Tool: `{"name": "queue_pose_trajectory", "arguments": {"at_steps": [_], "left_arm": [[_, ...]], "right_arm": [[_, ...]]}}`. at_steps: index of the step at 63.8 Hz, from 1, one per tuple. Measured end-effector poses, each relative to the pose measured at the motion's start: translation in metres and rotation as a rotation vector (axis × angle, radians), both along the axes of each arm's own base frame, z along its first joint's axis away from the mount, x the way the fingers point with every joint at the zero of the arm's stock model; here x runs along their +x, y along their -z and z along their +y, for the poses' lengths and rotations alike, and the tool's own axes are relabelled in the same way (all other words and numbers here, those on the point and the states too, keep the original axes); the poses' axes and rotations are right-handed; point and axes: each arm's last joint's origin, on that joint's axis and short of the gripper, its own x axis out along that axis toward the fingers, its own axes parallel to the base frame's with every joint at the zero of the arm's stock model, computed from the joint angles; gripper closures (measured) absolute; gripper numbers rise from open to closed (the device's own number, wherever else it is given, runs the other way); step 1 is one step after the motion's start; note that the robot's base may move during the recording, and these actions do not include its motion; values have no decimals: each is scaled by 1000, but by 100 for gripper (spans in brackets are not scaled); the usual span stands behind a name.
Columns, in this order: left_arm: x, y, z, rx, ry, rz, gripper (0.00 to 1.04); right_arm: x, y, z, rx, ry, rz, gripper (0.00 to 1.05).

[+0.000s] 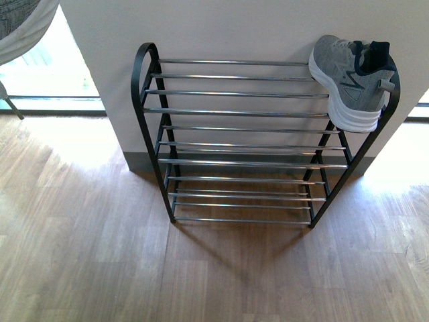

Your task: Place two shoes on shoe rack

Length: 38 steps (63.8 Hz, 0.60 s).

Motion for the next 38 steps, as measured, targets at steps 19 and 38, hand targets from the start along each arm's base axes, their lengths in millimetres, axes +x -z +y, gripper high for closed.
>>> {"name": "queue_pose_trajectory", "arguments": {"at_steps": [19, 38], "left_arm": [[0, 0, 0, 0, 0, 0, 103], [80, -6, -13, -203, -35, 12, 103]], "right_arm": [[0, 0, 0, -1, 0, 0, 58], [0, 0, 0, -1, 0, -1, 8]]}}
